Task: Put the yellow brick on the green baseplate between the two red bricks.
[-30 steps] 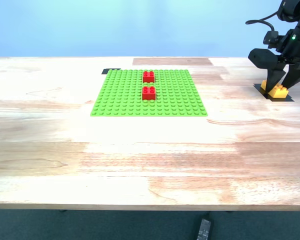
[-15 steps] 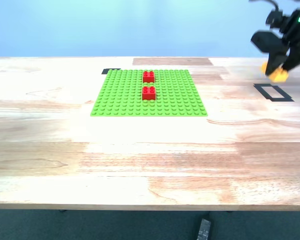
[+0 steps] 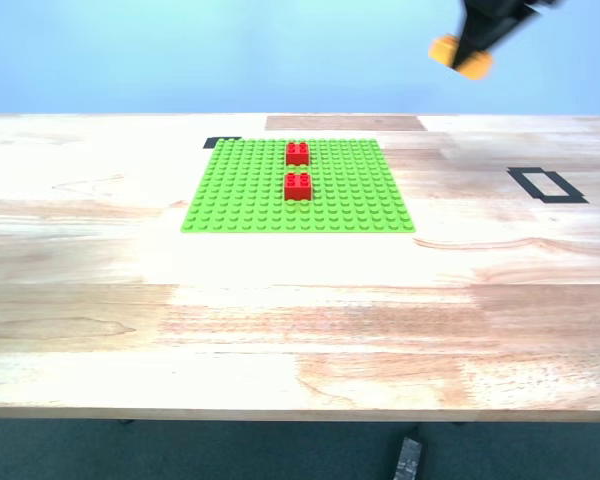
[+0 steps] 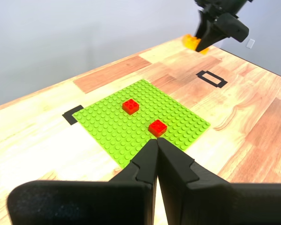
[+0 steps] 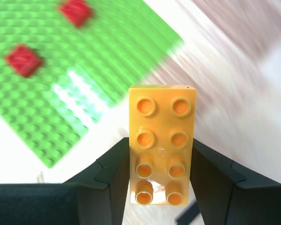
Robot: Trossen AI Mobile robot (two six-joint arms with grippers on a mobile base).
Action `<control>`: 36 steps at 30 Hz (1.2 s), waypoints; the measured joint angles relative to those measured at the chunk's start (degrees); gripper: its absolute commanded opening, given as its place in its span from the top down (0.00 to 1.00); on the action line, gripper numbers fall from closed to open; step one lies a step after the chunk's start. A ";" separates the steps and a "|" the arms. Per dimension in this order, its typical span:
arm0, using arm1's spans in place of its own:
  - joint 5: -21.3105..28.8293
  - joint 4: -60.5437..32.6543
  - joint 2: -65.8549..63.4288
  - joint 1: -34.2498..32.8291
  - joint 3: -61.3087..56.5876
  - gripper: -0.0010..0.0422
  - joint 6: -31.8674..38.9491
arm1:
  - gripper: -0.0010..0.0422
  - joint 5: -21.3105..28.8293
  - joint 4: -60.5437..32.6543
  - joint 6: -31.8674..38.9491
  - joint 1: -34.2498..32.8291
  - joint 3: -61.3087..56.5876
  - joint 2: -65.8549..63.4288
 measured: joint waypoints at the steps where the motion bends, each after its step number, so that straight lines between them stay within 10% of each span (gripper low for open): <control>1: -0.02 0.00 0.00 0.00 0.00 0.98 0.00 | 0.96 0.31 -0.13 -0.98 1.75 1.16 0.61; 19: -0.02 -0.59 -0.02 0.00 0.00 0.98 -0.17 | 0.96 4.57 -0.52 -21.57 20.59 11.19 15.08; 36: -0.02 -1.81 -0.02 0.00 0.02 0.98 -0.02 | 0.95 8.59 -0.44 -23.15 22.43 18.14 28.28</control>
